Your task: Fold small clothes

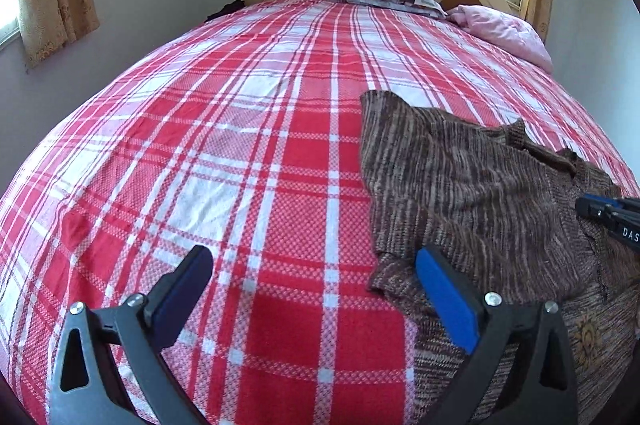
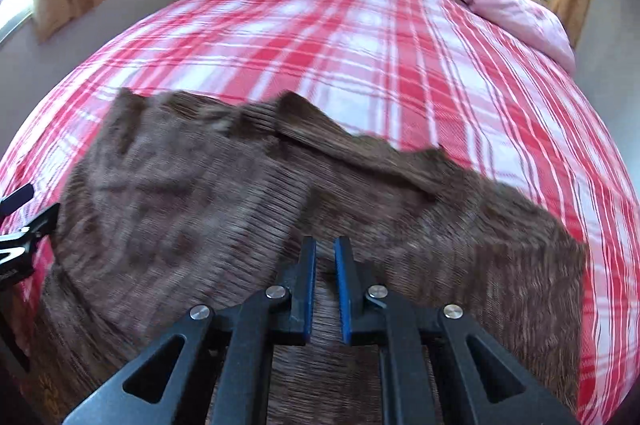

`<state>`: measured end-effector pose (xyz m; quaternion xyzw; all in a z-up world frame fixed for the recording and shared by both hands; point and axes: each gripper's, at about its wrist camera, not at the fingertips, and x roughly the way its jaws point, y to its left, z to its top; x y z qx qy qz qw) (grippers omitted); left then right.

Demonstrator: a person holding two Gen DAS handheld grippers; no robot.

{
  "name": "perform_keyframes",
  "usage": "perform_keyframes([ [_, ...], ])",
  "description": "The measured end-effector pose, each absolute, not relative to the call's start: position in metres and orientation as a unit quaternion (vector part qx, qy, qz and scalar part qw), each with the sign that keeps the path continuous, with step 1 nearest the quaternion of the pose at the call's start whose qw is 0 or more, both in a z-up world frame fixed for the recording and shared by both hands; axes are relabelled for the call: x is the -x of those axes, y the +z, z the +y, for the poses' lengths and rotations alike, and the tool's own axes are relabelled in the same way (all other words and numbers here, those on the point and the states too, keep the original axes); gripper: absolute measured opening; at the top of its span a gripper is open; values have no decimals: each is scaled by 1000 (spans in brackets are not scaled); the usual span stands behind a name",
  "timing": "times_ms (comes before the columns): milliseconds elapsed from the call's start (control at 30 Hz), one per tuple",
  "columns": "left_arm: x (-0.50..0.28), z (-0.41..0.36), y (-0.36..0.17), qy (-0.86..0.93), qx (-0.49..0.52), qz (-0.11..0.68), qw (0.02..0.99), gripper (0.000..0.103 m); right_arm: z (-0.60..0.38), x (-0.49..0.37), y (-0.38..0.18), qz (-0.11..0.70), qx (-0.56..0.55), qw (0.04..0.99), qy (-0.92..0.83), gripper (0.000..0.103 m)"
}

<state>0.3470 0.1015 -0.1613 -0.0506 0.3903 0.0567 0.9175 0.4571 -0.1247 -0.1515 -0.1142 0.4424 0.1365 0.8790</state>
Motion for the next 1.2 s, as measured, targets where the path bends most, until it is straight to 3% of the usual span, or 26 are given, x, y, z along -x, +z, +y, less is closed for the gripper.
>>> perform_keyframes([
  [67, -347, 102, -161, 56, 52, 390, 917, 103, -134, -451, -149, 449, 79, 878, 150, 26],
  [100, -347, 103, -161, 56, 53, 390, 917, 103, -138, -446, -147, 451, 52, 875, 170, 57],
  [133, -347, 103, -161, 56, 55, 390, 918, 103, -139, -438, -143, 450, 22, 871, 195, 77],
  [233, -347, 104, -161, 56, 58, 387, 918, 103, -134, -413, -140, 451, -29, 850, 271, 78],
  [300, -346, 104, -160, 56, 58, 385, 919, 103, -117, -400, -145, 455, 4, 846, 277, 78],
  [367, -345, 104, -159, 55, 58, 382, 921, 103, -104, -395, -155, 464, 49, 845, 261, 64],
  [400, -344, 105, -159, 54, 59, 381, 921, 103, -100, -393, -163, 470, 65, 843, 253, 42],
  [467, -343, 106, -159, 51, 65, 379, 922, 103, -99, -392, -164, 464, 69, 847, 250, 27],
  [500, -342, 107, -159, 49, 69, 377, 922, 103, -100, -392, -161, 463, 63, 847, 252, 12],
  [633, -343, 104, -159, 49, 62, 381, 921, 103, -103, -380, -146, 442, 96, 857, 245, 11],
  [900, -347, 99, -161, 53, 45, 391, 918, 103, -113, -367, -158, 451, 186, 845, 220, 13],
  [967, -347, 98, -161, 57, 40, 391, 918, 103, -112, -366, -161, 443, 200, 848, 210, 28],
  [1000, -347, 98, -161, 58, 39, 391, 918, 103, -114, -365, -158, 436, 205, 854, 197, 54],
  [1033, -346, 98, -161, 62, 40, 389, 918, 103, -116, -365, -154, 433, 202, 859, 185, 72],
  [1200, -348, 88, -162, 82, 4, 395, 915, 103, -114, -363, -120, 381, 163, 885, 212, 72],
])
